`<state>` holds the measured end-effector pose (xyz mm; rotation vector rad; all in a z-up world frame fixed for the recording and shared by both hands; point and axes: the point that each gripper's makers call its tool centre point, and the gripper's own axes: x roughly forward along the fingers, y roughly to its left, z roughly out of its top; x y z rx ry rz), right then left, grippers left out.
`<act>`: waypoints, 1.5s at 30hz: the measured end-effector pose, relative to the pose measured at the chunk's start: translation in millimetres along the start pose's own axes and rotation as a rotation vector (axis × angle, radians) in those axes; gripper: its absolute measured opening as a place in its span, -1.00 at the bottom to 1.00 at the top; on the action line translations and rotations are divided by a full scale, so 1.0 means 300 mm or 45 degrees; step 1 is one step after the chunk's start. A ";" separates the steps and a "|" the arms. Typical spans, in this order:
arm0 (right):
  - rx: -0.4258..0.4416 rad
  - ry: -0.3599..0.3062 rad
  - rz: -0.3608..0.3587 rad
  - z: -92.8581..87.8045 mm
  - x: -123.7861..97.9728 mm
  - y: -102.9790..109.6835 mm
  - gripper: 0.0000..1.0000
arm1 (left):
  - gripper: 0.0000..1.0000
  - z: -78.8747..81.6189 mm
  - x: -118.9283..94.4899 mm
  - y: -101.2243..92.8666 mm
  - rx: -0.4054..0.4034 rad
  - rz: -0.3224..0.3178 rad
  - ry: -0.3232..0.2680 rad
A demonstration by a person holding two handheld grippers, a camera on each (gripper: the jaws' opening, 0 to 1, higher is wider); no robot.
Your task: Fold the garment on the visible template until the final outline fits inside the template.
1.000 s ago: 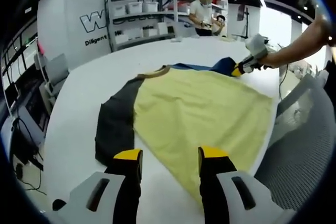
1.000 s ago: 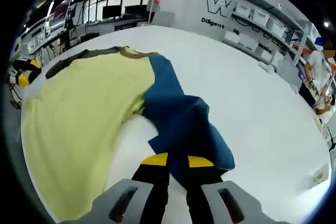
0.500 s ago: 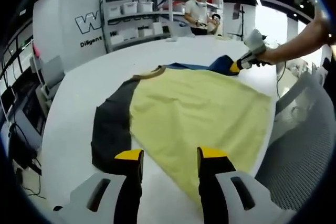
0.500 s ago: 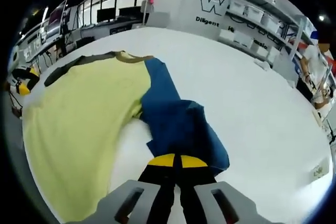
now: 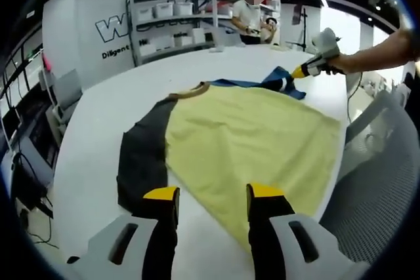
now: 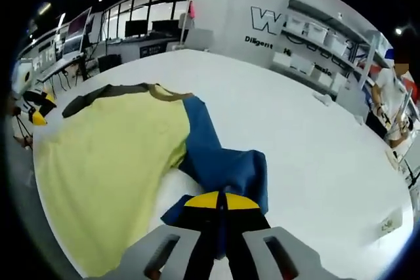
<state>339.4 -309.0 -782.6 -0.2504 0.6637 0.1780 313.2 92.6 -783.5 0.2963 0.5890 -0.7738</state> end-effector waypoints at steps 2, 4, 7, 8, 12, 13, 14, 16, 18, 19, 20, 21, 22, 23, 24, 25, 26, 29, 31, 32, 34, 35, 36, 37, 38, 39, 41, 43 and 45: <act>-0.003 -0.016 0.001 0.017 -0.010 0.000 -1.00 | -0.12 0.005 -0.002 0.000 0.001 -0.003 -0.003; -0.002 -0.035 -0.002 0.037 -0.022 0.000 -1.00 | -0.11 0.011 -0.006 0.003 0.004 -0.007 -0.007; 0.000 -0.056 -0.003 0.061 -0.036 -0.004 -1.00 | -0.06 0.025 -0.013 0.006 0.008 -0.019 -0.020; -0.005 -0.067 -0.005 0.074 -0.042 -0.005 -1.00 | -0.04 0.028 -0.015 0.006 0.009 -0.024 -0.024; -0.008 -0.102 -0.007 0.113 -0.059 -0.009 -1.00 | 0.05 0.046 -0.029 0.009 0.007 -0.035 -0.042; -0.010 -0.111 -0.009 0.124 -0.066 -0.010 -1.00 | 0.07 0.051 -0.032 0.011 0.006 -0.036 -0.047; -0.010 -0.118 -0.009 0.132 -0.069 -0.011 -1.00 | 0.08 0.054 -0.034 0.012 0.005 -0.035 -0.049; -0.014 -0.133 -0.008 0.147 -0.074 -0.013 -1.00 | 0.09 0.057 -0.038 0.014 0.008 -0.031 -0.050; -0.016 -0.144 -0.008 0.163 -0.082 -0.012 -1.00 | 0.11 0.060 -0.044 0.017 0.006 -0.027 -0.055; -0.014 -0.150 -0.005 0.174 -0.085 -0.012 -1.00 | 0.11 0.061 -0.046 0.017 0.005 -0.026 -0.056; -0.014 -0.155 -0.004 0.181 -0.088 -0.012 -1.00 | 0.12 0.060 -0.049 0.018 0.006 -0.025 -0.056; -0.014 -0.159 -0.002 0.188 -0.090 -0.012 -1.00 | 0.12 0.059 -0.051 0.019 0.006 -0.024 -0.055; -0.015 -0.166 -0.001 0.196 -0.093 -0.012 -1.00 | 0.13 0.056 -0.053 0.019 0.007 -0.022 -0.054; -0.019 -0.177 0.000 0.206 -0.096 -0.012 -1.00 | 0.12 0.055 -0.054 0.019 0.008 -0.022 -0.053; -0.026 -0.186 -0.001 0.220 -0.102 -0.012 -1.00 | 0.12 0.053 -0.057 0.019 0.009 -0.022 -0.050; -0.031 -0.196 -0.002 0.233 -0.106 -0.013 -1.00 | 0.13 0.051 -0.059 0.019 0.010 -0.021 -0.049; -0.033 -0.210 -0.002 0.251 -0.112 -0.014 -1.00 | 0.13 0.049 -0.060 0.019 0.011 -0.020 -0.049; -0.029 -0.238 0.002 0.290 -0.120 -0.015 -1.00 | 0.14 0.046 -0.067 0.021 0.009 -0.016 -0.050; -0.033 -0.257 0.007 0.317 -0.125 -0.011 -1.00 | 0.15 0.042 -0.068 0.023 0.008 -0.013 -0.045; -0.035 -0.264 0.008 0.327 -0.126 -0.009 -1.00 | 0.16 0.041 -0.069 0.022 0.009 -0.013 -0.043; -0.036 -0.280 0.020 0.353 -0.131 0.003 -1.00 | 0.17 0.040 -0.072 0.022 0.013 -0.013 -0.043; -0.044 -0.288 0.029 0.367 -0.131 0.009 -1.00 | 0.19 0.040 -0.072 0.022 0.013 -0.014 -0.044; -0.045 -0.286 0.036 0.374 -0.130 0.014 -1.00 | 0.20 0.038 -0.072 0.022 0.010 -0.017 -0.042; -0.048 -0.293 0.046 0.386 -0.132 0.023 -1.00 | 0.21 0.035 -0.072 0.020 0.007 -0.021 -0.036; -0.050 -0.300 0.056 0.395 -0.132 0.031 -1.00 | 0.22 0.033 -0.073 0.018 0.011 -0.023 -0.031; -0.052 -0.303 0.068 0.403 -0.131 0.041 -1.00 | 0.23 0.032 -0.074 0.017 0.017 -0.026 -0.026; -0.059 -0.301 0.084 0.411 -0.124 0.053 -1.00 | 0.25 0.034 -0.078 0.017 0.017 -0.024 -0.027; -0.063 -0.304 0.104 0.422 -0.118 0.068 -1.00 | 0.27 0.038 -0.082 0.020 0.009 -0.015 -0.030; -0.068 -0.311 0.118 0.436 -0.111 0.080 -1.00 | 0.28 0.043 -0.086 0.026 -0.008 -0.001 -0.046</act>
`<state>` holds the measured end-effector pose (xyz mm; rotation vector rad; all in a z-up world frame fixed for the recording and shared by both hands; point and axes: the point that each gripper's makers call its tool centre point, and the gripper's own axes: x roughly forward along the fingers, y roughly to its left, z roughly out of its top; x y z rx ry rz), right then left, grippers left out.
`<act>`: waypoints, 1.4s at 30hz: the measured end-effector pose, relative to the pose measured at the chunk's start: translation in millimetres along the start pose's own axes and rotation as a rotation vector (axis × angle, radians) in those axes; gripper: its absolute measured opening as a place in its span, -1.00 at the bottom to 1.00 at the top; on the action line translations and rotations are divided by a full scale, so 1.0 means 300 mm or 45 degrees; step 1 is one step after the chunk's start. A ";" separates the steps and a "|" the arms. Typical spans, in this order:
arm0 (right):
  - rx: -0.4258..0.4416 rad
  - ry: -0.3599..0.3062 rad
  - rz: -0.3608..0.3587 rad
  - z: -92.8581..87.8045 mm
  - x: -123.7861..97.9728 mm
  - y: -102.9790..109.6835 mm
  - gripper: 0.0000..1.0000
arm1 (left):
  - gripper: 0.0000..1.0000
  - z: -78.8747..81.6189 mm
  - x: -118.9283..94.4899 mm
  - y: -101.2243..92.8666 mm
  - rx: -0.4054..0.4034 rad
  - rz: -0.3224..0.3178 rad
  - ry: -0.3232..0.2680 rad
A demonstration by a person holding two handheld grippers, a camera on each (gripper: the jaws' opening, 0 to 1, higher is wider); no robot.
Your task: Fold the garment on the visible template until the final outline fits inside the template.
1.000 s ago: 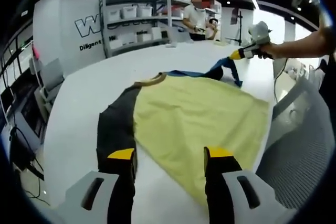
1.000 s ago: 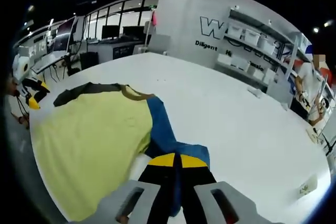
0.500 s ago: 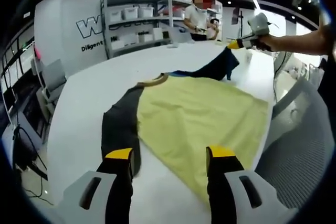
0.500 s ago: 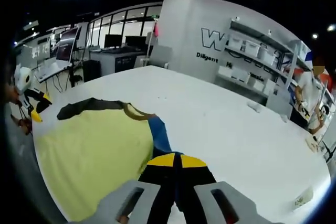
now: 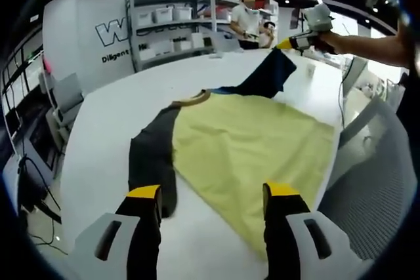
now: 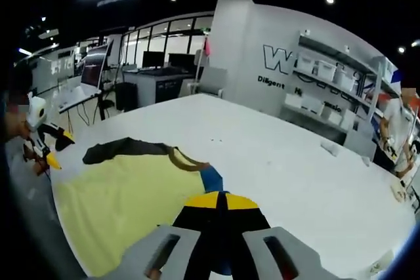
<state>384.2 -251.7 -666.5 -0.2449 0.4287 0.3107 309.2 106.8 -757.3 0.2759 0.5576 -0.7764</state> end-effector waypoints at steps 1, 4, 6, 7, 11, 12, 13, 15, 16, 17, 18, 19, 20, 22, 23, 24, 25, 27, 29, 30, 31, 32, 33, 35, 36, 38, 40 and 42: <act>-0.008 -0.002 0.008 0.007 0.008 0.005 -1.00 | 0.28 0.004 -0.002 0.001 -0.010 0.005 -0.010; -0.017 -0.013 0.026 0.029 0.024 0.017 -1.00 | 0.29 0.006 -0.003 0.001 -0.020 0.007 -0.015; -0.022 -0.023 0.043 0.048 0.037 0.028 -1.00 | 0.29 0.004 -0.002 0.001 -0.014 0.008 -0.015; -0.027 -0.025 0.047 0.054 0.043 0.032 -1.00 | 0.29 0.005 -0.003 0.000 -0.013 0.007 -0.014; -0.035 -0.042 0.076 0.086 0.073 0.052 -1.00 | 0.29 0.011 -0.006 -0.007 -0.009 0.008 -0.017; -0.038 -0.045 0.085 0.094 0.081 0.060 -1.00 | 0.29 0.014 -0.007 -0.009 -0.011 0.007 -0.019; -0.043 -0.047 0.091 0.098 0.088 0.065 -1.00 | 0.29 0.014 -0.008 -0.009 -0.010 0.007 -0.019; -0.046 -0.049 0.104 0.107 0.102 0.078 -1.00 | 0.29 0.014 -0.008 -0.011 -0.004 0.005 -0.019; -0.043 -0.053 0.113 0.112 0.111 0.085 -1.00 | 0.29 0.013 -0.009 -0.010 -0.003 0.006 -0.017; -0.041 -0.054 0.119 0.115 0.117 0.090 -1.00 | 0.29 0.013 -0.010 -0.011 -0.001 0.008 -0.016; -0.042 -0.054 0.122 0.117 0.123 0.094 -1.00 | 0.29 0.013 -0.011 -0.010 -0.002 0.010 -0.017; -0.041 -0.057 0.129 0.121 0.131 0.100 -1.00 | 0.29 0.013 -0.012 -0.009 -0.006 0.011 -0.020; -0.040 -0.059 0.132 0.124 0.134 0.104 -1.00 | 0.29 0.013 -0.012 -0.009 -0.007 0.012 -0.020; -0.031 -0.067 0.142 0.132 0.145 0.112 -1.00 | 0.29 0.014 -0.014 -0.013 -0.004 0.011 -0.019; -0.028 -0.067 0.144 0.134 0.149 0.115 -1.00 | 0.29 0.014 -0.015 -0.014 -0.001 0.010 -0.019; -0.027 -0.071 0.146 0.138 0.155 0.119 -1.00 | 0.29 0.013 -0.015 -0.015 0.000 0.009 -0.019; -0.029 -0.074 0.147 0.141 0.159 0.121 -1.00 | 0.29 0.013 -0.014 -0.015 -0.001 0.008 -0.019; -0.029 -0.074 0.151 0.145 0.166 0.125 -1.00 | 0.29 0.009 -0.013 -0.015 -0.001 0.007 -0.015; -0.029 -0.083 0.156 0.158 0.171 0.132 -1.00 | 0.30 0.008 -0.013 -0.014 0.001 0.005 -0.016; -0.026 -0.088 0.160 0.165 0.175 0.135 -1.00 | 0.30 0.009 -0.012 -0.015 -0.003 0.002 -0.018; -0.026 -0.091 0.162 0.170 0.178 0.138 -1.00 | 0.30 0.008 -0.011 -0.016 -0.004 0.000 -0.016; -0.024 -0.095 0.165 0.177 0.183 0.142 -1.00 | 0.29 0.008 -0.010 -0.017 -0.001 -0.001 -0.014; -0.023 -0.098 0.167 0.183 0.187 0.145 -1.00 | 0.29 0.008 -0.009 -0.018 0.002 -0.001 -0.012; -0.023 -0.109 0.174 0.199 0.195 0.154 -1.00 | 0.29 0.006 -0.007 -0.021 0.001 -0.006 -0.009; -0.022 -0.113 0.178 0.205 0.198 0.159 -1.00 | 0.29 0.006 -0.006 -0.022 0.000 -0.007 -0.010; -0.028 -0.120 0.187 0.219 0.210 0.169 -1.00 | 0.29 0.008 -0.004 -0.026 -0.002 -0.011 -0.012; -0.032 -0.127 0.199 0.232 0.222 0.180 -1.00 | 0.29 0.007 -0.003 -0.028 0.003 -0.013 -0.009; -0.037 -0.128 0.210 0.242 0.234 0.192 -1.00 | 0.28 0.006 0.000 -0.028 0.005 -0.017 -0.010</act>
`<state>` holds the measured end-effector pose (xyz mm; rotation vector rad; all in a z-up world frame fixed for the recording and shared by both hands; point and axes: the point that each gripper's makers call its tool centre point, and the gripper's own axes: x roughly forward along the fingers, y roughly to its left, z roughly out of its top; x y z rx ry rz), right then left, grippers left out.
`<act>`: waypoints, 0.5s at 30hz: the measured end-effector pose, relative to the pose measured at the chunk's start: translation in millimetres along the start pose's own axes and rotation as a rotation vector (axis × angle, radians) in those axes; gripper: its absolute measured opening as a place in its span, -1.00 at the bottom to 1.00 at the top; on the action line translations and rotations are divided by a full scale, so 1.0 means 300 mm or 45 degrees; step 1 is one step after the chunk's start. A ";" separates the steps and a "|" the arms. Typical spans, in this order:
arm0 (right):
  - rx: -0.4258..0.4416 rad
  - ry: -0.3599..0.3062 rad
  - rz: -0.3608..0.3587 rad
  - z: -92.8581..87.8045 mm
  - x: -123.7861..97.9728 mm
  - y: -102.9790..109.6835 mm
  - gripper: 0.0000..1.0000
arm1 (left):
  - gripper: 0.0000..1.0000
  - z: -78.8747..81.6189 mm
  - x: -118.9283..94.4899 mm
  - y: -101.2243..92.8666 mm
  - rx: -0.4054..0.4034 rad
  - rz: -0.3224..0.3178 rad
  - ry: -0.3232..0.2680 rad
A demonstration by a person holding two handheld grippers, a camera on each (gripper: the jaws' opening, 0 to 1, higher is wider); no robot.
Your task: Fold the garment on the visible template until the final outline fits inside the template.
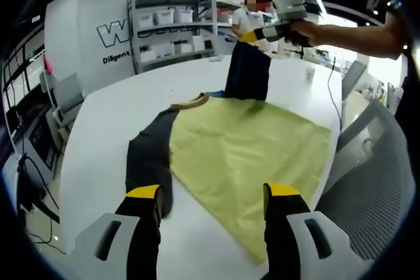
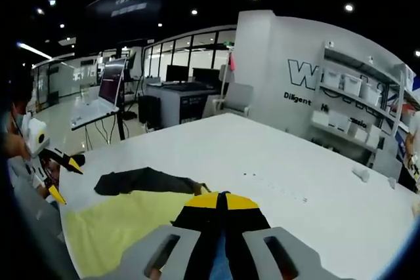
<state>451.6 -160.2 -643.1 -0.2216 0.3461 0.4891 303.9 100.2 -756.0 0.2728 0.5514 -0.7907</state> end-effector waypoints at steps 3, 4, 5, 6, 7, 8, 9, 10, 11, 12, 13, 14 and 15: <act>0.005 -0.001 0.017 0.006 0.020 0.011 -1.00 | 0.28 0.004 -0.001 -0.001 0.001 0.001 -0.001; 0.005 -0.002 0.024 0.009 0.028 0.015 -1.00 | 0.28 0.004 -0.002 -0.002 0.000 0.000 0.000; 0.005 -0.003 0.029 0.011 0.033 0.019 -1.00 | 0.28 0.002 -0.001 -0.001 0.001 -0.001 0.001; 0.008 -0.006 0.037 0.013 0.043 0.026 -1.00 | 0.27 0.001 -0.001 -0.001 0.002 -0.001 0.003; 0.013 -0.008 0.044 0.015 0.049 0.031 -1.00 | 0.28 0.000 -0.001 -0.001 0.003 0.000 0.004; 0.015 -0.009 0.049 0.018 0.055 0.037 -1.00 | 0.27 -0.002 0.000 -0.001 0.002 -0.001 0.006; 0.015 -0.008 0.055 0.020 0.065 0.044 -1.00 | 0.27 -0.004 0.000 -0.001 0.002 0.000 0.008; 0.015 -0.009 0.059 0.022 0.073 0.048 -1.00 | 0.27 -0.006 -0.001 -0.001 0.003 -0.001 0.010; 0.015 -0.009 0.063 0.025 0.080 0.052 -1.00 | 0.27 -0.005 -0.002 -0.004 0.005 -0.003 0.012; 0.017 -0.011 0.068 0.028 0.087 0.057 -1.00 | 0.27 -0.005 -0.002 -0.006 0.006 -0.004 0.012; 0.021 -0.014 0.075 0.032 0.097 0.063 -1.00 | 0.27 -0.006 -0.003 -0.006 0.007 -0.004 0.013; 0.022 -0.013 0.079 0.034 0.104 0.068 -1.00 | 0.27 -0.007 -0.003 -0.006 0.007 -0.003 0.015; 0.022 -0.013 0.084 0.036 0.115 0.073 -1.00 | 0.27 -0.008 -0.004 -0.005 0.007 -0.001 0.015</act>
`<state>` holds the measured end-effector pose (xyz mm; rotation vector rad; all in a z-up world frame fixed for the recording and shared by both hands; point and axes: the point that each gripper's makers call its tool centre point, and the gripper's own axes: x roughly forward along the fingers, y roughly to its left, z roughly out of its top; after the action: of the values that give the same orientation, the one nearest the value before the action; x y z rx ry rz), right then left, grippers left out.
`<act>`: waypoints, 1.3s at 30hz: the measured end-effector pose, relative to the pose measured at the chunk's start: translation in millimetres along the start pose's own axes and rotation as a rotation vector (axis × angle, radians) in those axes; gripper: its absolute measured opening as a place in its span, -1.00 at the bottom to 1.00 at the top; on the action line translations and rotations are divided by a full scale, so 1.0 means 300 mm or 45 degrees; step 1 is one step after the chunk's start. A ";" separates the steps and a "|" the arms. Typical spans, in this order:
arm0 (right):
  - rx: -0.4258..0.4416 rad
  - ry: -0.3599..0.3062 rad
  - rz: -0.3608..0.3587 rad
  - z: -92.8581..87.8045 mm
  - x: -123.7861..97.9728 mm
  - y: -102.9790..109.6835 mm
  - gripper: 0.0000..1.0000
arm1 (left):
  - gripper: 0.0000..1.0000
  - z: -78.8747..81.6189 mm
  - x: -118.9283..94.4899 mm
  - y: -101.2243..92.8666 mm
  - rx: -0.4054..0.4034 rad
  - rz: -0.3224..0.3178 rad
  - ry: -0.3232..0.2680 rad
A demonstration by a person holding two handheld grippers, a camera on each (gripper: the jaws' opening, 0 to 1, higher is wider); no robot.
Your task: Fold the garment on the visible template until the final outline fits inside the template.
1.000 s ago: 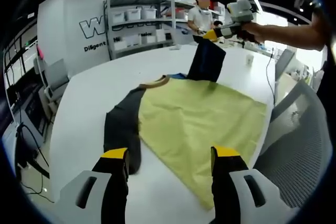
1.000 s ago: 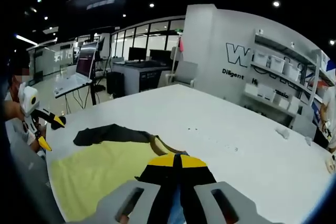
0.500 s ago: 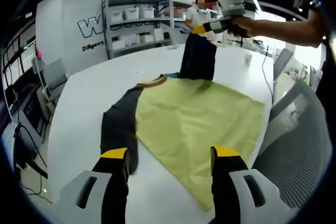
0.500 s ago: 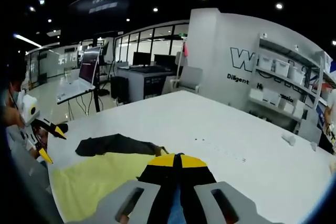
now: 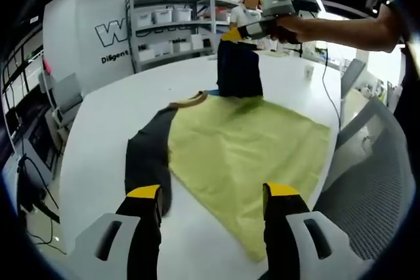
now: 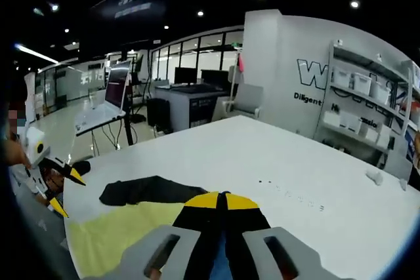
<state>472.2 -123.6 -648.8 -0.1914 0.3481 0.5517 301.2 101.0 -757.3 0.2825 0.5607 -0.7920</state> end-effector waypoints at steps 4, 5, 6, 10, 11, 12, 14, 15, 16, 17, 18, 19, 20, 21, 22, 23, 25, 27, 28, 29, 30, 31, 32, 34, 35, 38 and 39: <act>0.010 0.000 0.017 0.004 0.032 0.018 -1.00 | 0.27 -0.001 -0.001 0.002 -0.002 0.002 0.001; 0.018 -0.003 0.022 0.006 0.043 0.025 -1.00 | 0.26 -0.001 -0.002 0.002 -0.002 0.002 0.001; 0.026 -0.004 0.026 0.006 0.051 0.029 -1.00 | 0.26 -0.002 -0.002 0.002 -0.001 0.003 0.001; 0.031 0.006 0.039 -0.004 0.091 0.053 -1.00 | 0.26 -0.004 -0.003 0.003 -0.001 0.005 0.006; 0.039 0.010 0.047 -0.007 0.103 0.060 -1.00 | 0.26 -0.003 -0.004 0.003 -0.004 0.007 0.005; 0.043 0.014 0.053 -0.010 0.111 0.066 -1.00 | 0.26 -0.004 -0.003 0.003 -0.005 0.007 0.004; 0.044 0.022 0.059 -0.013 0.129 0.080 -1.00 | 0.25 -0.005 -0.003 0.002 -0.007 0.006 0.004; 0.047 0.025 0.064 -0.015 0.136 0.085 -1.00 | 0.25 -0.006 -0.002 0.001 -0.008 0.006 0.005; 0.056 0.027 0.070 -0.017 0.146 0.091 -1.00 | 0.25 -0.006 -0.003 0.000 -0.008 0.007 0.005; 0.063 0.028 0.073 -0.018 0.153 0.095 -1.00 | 0.25 -0.006 -0.003 0.000 -0.009 0.008 0.005; 0.071 0.032 0.078 -0.021 0.164 0.101 -1.00 | 0.25 -0.006 -0.002 0.000 -0.009 0.009 0.004; 0.075 0.034 0.080 -0.023 0.171 0.104 -1.00 | 0.25 -0.007 -0.002 0.000 -0.009 0.010 0.004; 0.079 0.033 0.083 -0.024 0.178 0.107 -1.00 | 0.25 -0.009 0.000 -0.002 -0.011 0.009 0.006; 0.087 0.036 0.087 -0.029 0.187 0.114 -1.00 | 0.25 -0.011 0.001 -0.003 -0.013 0.009 0.008; 0.092 0.037 0.089 -0.031 0.190 0.116 -1.00 | 0.25 -0.013 0.002 -0.004 -0.013 0.009 0.010; 0.114 0.037 0.094 -0.037 0.200 0.121 -1.00 | 0.25 -0.015 0.004 -0.007 -0.012 0.008 0.012; 0.148 0.040 0.099 -0.047 0.216 0.127 -1.00 | 0.24 -0.016 0.005 -0.013 -0.012 0.003 0.013; 0.160 0.041 0.096 -0.058 0.232 0.131 -1.00 | 0.24 -0.016 0.006 -0.020 -0.013 0.001 0.015; 0.162 0.043 0.094 -0.063 0.239 0.131 -1.00 | 0.24 -0.017 0.007 -0.022 -0.013 0.000 0.016; 0.163 0.046 0.091 -0.070 0.245 0.132 -1.00 | 0.23 -0.018 0.007 -0.024 -0.014 -0.001 0.016; 0.164 0.056 0.084 -0.083 0.253 0.130 -1.00 | 0.23 -0.017 0.008 -0.026 -0.017 -0.001 0.015; 0.162 0.059 0.080 -0.090 0.258 0.129 -1.00 | 0.23 -0.016 0.008 -0.029 -0.019 -0.002 0.012; 0.163 0.063 0.075 -0.103 0.265 0.128 -1.00 | 0.23 -0.017 0.009 -0.031 -0.022 -0.002 0.013; 0.176 0.084 0.077 -0.130 0.277 0.133 -1.00 | 0.23 -0.019 0.012 -0.035 -0.024 -0.002 0.016; 0.179 0.091 0.079 -0.138 0.281 0.137 -1.00 | 0.23 -0.020 0.013 -0.037 -0.024 -0.003 0.017; 0.187 0.112 0.085 -0.164 0.293 0.150 -1.00 | 0.22 -0.021 0.016 -0.043 -0.027 -0.004 0.017; 0.189 0.116 0.086 -0.172 0.297 0.155 -1.00 | 0.22 -0.022 0.018 -0.044 -0.028 -0.004 0.018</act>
<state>503.9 -56.1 -733.5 -0.0619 0.4837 0.5826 292.2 91.9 -766.1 0.2673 0.5831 -0.7865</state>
